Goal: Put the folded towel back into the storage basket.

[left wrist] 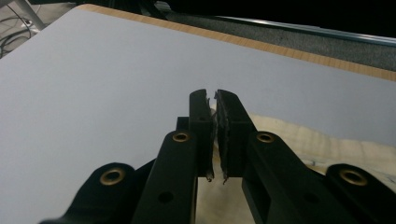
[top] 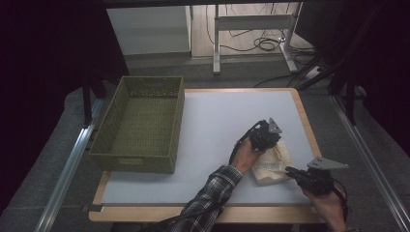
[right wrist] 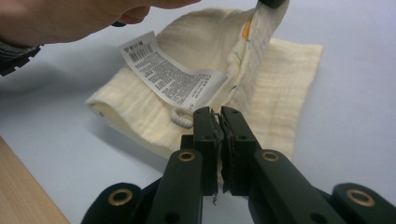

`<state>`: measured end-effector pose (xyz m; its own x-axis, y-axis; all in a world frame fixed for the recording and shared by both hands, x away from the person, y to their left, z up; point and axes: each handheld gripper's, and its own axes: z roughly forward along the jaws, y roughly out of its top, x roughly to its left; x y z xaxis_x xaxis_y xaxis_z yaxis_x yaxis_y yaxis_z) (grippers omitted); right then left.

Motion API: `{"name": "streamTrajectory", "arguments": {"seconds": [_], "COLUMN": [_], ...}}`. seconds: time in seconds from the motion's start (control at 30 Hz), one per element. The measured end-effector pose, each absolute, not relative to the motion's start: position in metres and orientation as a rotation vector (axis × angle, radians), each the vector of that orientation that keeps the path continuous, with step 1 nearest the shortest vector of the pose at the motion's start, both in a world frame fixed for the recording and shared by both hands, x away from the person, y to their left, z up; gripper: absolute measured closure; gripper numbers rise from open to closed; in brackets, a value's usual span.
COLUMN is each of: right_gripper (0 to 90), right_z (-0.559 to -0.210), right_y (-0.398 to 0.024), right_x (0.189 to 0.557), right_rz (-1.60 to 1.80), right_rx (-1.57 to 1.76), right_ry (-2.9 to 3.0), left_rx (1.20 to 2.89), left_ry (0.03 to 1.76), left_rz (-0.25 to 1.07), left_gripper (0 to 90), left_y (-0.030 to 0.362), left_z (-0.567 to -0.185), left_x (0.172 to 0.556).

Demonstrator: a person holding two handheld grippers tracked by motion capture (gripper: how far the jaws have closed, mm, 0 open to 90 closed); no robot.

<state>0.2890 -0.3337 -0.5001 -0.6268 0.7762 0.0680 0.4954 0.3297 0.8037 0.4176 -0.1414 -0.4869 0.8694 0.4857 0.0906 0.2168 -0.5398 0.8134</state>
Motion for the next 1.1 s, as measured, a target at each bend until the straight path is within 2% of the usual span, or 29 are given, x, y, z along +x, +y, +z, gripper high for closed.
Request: {"name": "streamTrajectory", "arguments": {"seconds": [0.2,0.27,0.43,0.53,0.67,0.9,1.1], "right_gripper": [85.2,84.7,79.5,73.9,71.3,67.8,62.9], "right_z": [-0.505,-0.507,-0.511,-0.508,-0.498,-0.480,-0.485], "right_y": [-0.340,-0.342,-0.346,-0.349,-0.355,-0.367,-0.357], "right_x": [0.292,0.293,0.295,0.293,0.288,0.288,0.303], "right_rz": [1.191,1.188,1.188,1.184,1.180,1.167,1.155], "right_rx": [1.167,1.171,1.205,1.206,1.202,1.199,1.192], "right_ry": [2.257,2.254,2.246,2.232,2.208,2.157,2.176], "left_rx": [2.179,2.188,2.149,2.125,2.083,2.129,2.141], "left_ry": [0.513,0.521,0.567,0.585,0.604,0.598,0.640], "left_rz": [0.377,0.361,0.318,0.315,0.318,0.362,0.352], "left_gripper": [85.1,82.5,61.2,53.5,44.9,42.5,42.0], "left_y": [-0.154,-0.156,-0.154,-0.149,-0.141,-0.114,-0.085], "left_z": [-0.492,-0.495,-0.497,-0.494,-0.486,-0.481,-0.486], "left_x": [0.423,0.425,0.428,0.427,0.425,0.416,0.408]}}
